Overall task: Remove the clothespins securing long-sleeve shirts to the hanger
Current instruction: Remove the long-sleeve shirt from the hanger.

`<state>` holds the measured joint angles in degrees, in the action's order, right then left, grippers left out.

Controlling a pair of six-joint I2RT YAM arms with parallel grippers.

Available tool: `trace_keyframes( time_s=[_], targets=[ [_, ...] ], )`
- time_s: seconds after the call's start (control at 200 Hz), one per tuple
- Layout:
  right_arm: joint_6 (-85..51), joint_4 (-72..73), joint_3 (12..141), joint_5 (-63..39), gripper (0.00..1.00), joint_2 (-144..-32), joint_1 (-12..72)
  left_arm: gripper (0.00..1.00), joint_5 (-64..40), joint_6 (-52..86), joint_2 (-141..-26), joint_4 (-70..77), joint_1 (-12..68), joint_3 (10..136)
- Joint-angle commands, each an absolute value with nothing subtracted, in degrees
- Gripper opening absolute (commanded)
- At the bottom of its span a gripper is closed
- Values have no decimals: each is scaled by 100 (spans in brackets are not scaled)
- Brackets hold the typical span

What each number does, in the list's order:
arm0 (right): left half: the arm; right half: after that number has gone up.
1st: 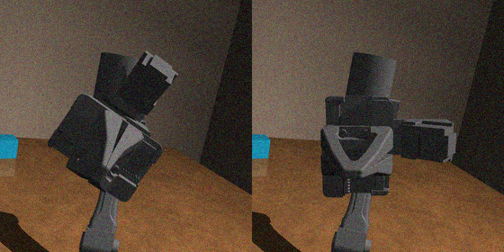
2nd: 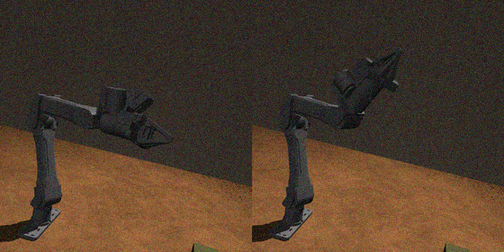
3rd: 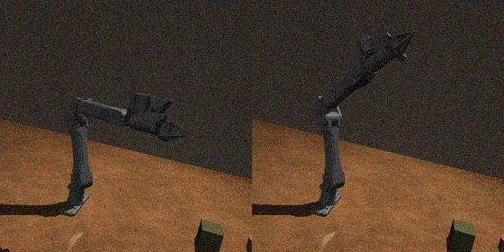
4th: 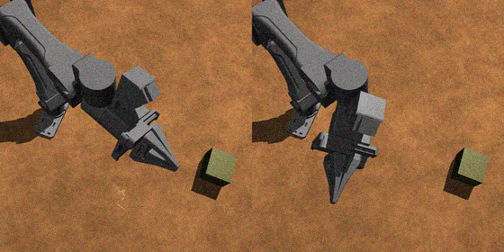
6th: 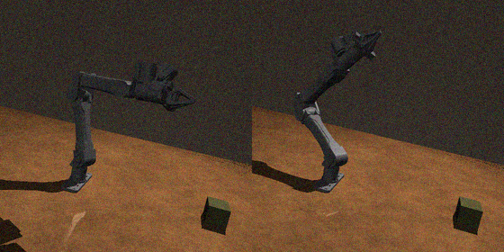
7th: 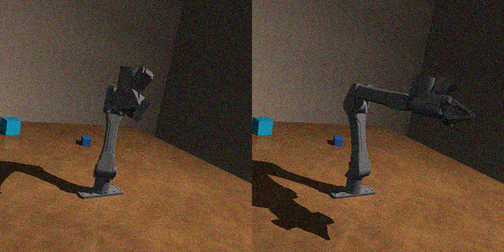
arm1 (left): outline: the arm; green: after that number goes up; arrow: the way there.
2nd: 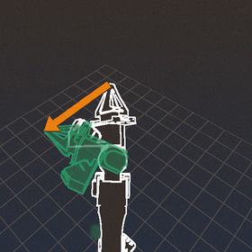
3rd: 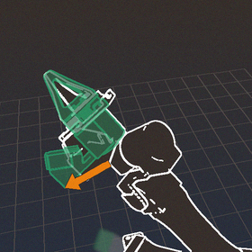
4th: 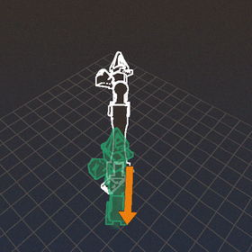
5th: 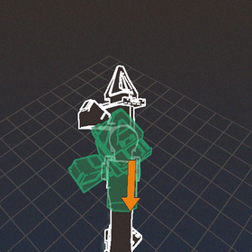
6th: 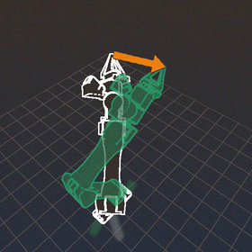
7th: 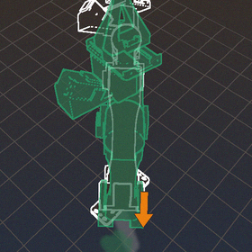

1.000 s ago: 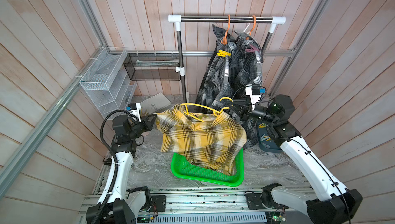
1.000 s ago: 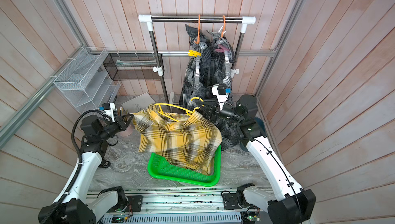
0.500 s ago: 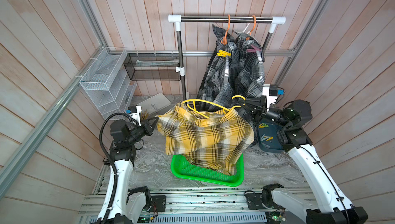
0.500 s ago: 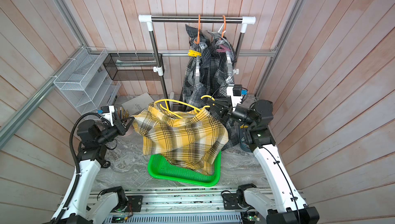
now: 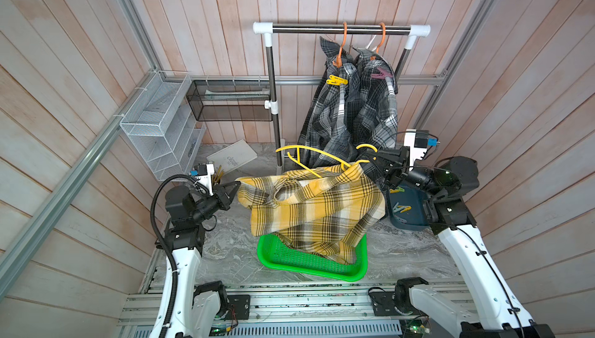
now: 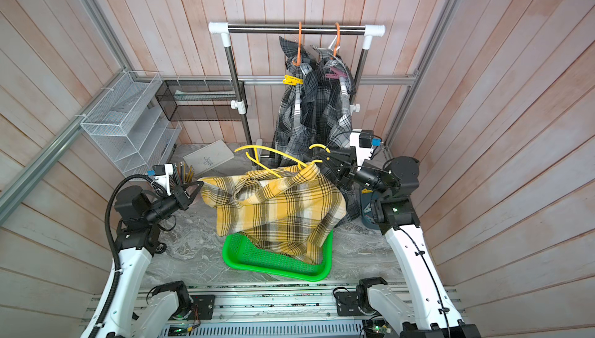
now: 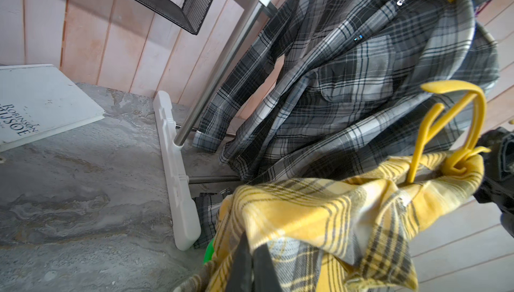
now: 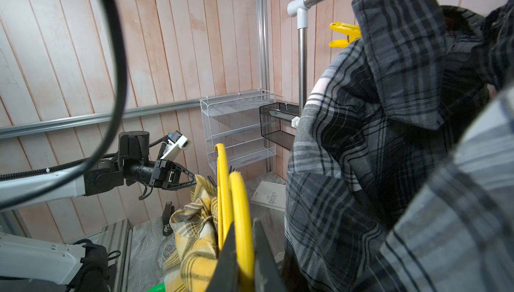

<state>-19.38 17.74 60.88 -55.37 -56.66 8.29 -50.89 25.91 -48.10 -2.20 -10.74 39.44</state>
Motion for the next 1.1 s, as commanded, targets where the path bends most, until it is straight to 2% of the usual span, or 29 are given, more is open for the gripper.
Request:
trace_keyframes(
  time_s=[0.0, 0.11, 0.31, 0.33, 0.37, 0.39, 0.49, 0.56, 0.625, 0.725, 0.955, 1.095],
  targets=[
    [-2143, 2232, 6003, -5255, 0, -5594, 983, 0, -4900, 2355, -4588, -659, -306, 4171],
    [-2025, 2171, 6020, -4930, 0, -5761, 1392, 0, -4248, 2355, -4639, -854, 1065, 4187],
    [-1704, 2012, 6019, -4268, 0, -6174, 2195, 0, -3208, 2577, -4765, -959, 2636, 3850],
    [-1684, 2012, 6006, -4209, 0, -6210, 2260, 7, -3168, 2610, -4718, -941, 2668, 3839],
    [-1648, 1999, 5955, -4074, 0, -6267, 2361, 33, -3148, 2710, -4539, -802, 2672, 3816],
    [-1639, 2011, 5934, -4010, 0, -6294, 2391, 42, -3095, 2756, -4432, -747, 2672, 3823],
    [-1757, 2153, 5820, -3765, 0, -6395, 2466, 67, -2835, 2856, -4014, -589, 2670, 3986],
    [-1763, 2200, 5757, -3548, 0, -6465, 2580, 75, -2730, 2869, -3892, -571, 2670, 4209],
    [-1629, 2129, 5750, -3263, 0, -6556, 2764, 78, -2716, 2941, -3806, -327, 2663, 4329],
    [-1422, 2003, 5809, -2807, 0, -6677, 3035, 78, -2512, 3400, -3867, 410, 2665, 4321],
    [-1289, 2268, 5880, -2164, 0, -6720, 3446, 76, -2788, 5205, -5016, 2801, 2659, 4105],
    [-1155, 2479, 5829, -1818, 0, -6671, 3686, 75, -2670, 5494, -5403, 2852, 2680, 4297]
  ],
)
